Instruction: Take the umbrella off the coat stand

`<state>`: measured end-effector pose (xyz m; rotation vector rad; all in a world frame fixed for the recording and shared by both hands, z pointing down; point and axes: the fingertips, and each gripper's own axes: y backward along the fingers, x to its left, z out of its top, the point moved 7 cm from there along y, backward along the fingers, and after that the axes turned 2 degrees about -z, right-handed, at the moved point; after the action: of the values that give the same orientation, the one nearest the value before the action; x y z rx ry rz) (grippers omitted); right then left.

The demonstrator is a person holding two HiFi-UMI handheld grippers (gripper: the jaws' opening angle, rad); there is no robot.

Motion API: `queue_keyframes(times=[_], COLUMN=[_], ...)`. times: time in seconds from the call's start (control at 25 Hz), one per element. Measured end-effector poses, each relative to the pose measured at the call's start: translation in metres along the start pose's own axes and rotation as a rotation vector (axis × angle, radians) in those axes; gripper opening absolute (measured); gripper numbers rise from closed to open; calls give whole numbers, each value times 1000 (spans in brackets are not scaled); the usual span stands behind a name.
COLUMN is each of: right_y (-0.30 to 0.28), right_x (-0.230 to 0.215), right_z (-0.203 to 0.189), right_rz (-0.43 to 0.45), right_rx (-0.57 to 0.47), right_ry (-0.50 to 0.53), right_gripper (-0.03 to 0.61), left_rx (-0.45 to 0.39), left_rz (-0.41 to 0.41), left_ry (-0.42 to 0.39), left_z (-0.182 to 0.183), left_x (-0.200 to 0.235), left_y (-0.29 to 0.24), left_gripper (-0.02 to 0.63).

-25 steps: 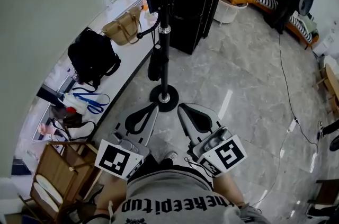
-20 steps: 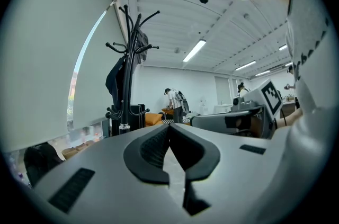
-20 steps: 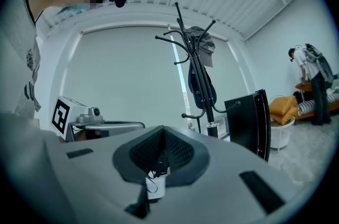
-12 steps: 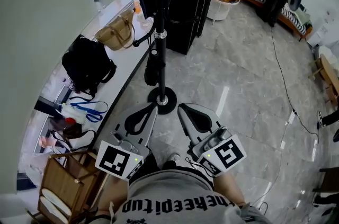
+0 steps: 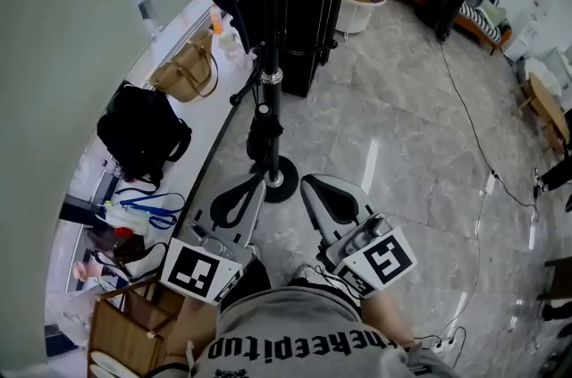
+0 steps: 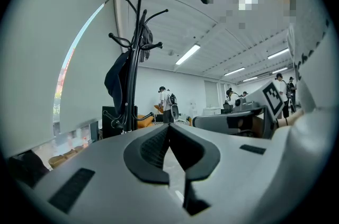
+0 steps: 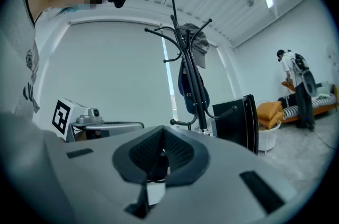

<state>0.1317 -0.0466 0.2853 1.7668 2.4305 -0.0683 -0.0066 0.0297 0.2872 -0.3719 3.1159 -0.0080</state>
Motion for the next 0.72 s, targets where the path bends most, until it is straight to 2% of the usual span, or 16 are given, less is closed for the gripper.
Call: queue_keyframes(times=[0.12, 0.28, 0.52, 0.72], right_y=[-8, -21, -34, -46], right_x=[0, 5, 7, 7], right_z=[-5, -1, -6, -5], right_rz=[-44, -69, -138, -189], right_rx=[24, -10, 18, 4], right_ry=[16, 11, 31, 41], right_gripper=[11, 11, 11, 11], left_rx=[-2, -9, -14, -19], left_rz=[-27, -61, -111, -151], left_ry=[3, 7, 5, 11], left_z=[-2, -3, -4, -4], left_x=[14, 31, 54, 70], left_y=[-2, -5, -9, -15], left_gripper=[15, 15, 15, 15])
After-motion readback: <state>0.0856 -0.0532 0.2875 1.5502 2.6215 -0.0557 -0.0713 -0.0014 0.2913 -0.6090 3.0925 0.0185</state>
